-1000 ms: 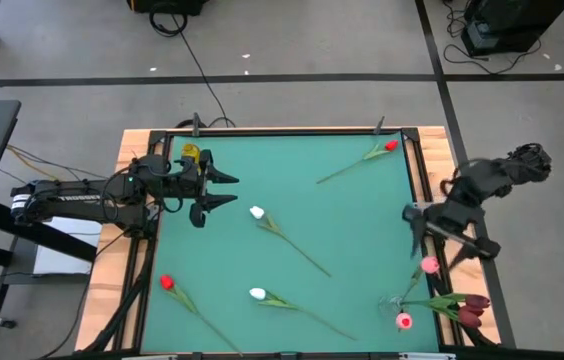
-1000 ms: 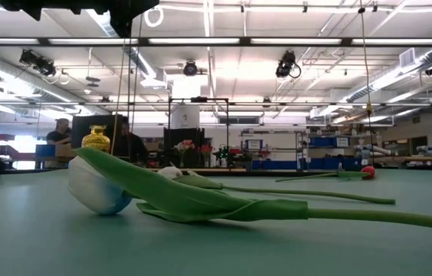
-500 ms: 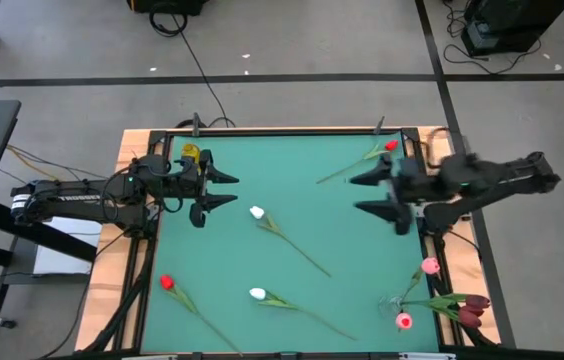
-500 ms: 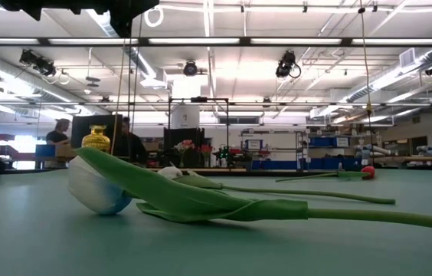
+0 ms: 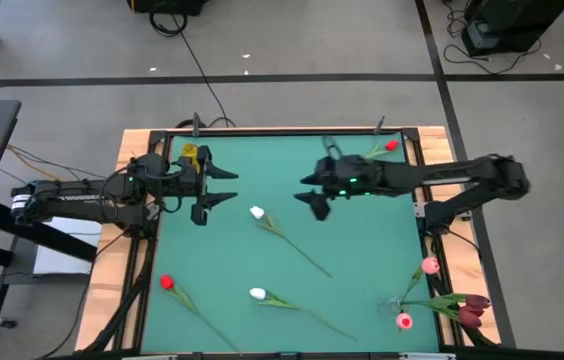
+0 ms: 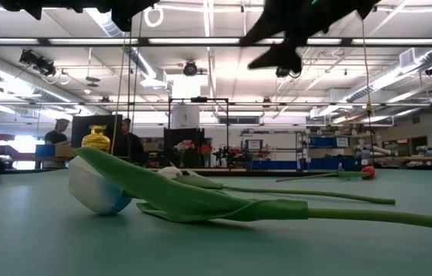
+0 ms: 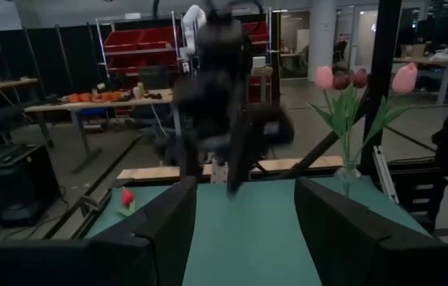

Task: Sort flowers into vase by color
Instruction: Put the top white tulip into the yellow vase

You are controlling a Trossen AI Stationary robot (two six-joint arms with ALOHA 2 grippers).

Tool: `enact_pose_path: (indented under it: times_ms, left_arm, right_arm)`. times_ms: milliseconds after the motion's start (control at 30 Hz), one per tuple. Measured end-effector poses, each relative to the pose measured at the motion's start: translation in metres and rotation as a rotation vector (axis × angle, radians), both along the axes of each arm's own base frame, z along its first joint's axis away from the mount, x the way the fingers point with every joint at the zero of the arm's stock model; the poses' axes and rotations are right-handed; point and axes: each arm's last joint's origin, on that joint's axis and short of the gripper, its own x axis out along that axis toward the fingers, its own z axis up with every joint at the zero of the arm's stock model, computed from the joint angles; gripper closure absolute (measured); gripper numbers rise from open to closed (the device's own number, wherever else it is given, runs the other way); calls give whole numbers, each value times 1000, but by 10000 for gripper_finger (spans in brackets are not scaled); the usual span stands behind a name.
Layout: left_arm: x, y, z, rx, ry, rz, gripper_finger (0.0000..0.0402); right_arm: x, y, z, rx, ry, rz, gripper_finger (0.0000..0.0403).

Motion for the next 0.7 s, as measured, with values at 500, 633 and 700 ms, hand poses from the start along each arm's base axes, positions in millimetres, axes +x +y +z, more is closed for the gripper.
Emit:
enact_pose_path:
  times_ms: [500,633,700]
  left_arm:
    - [0,-5,0,-435,10,-57,182]
    - [0,-5,0,-485,12,-58,182]
    - [0,-5,0,-490,11,-59,182]
  right_arm:
    - [60,11,-107,177,223,41,154]
    - [66,17,-125,211,251,61,154]
    - [69,23,-132,204,255,87,155]
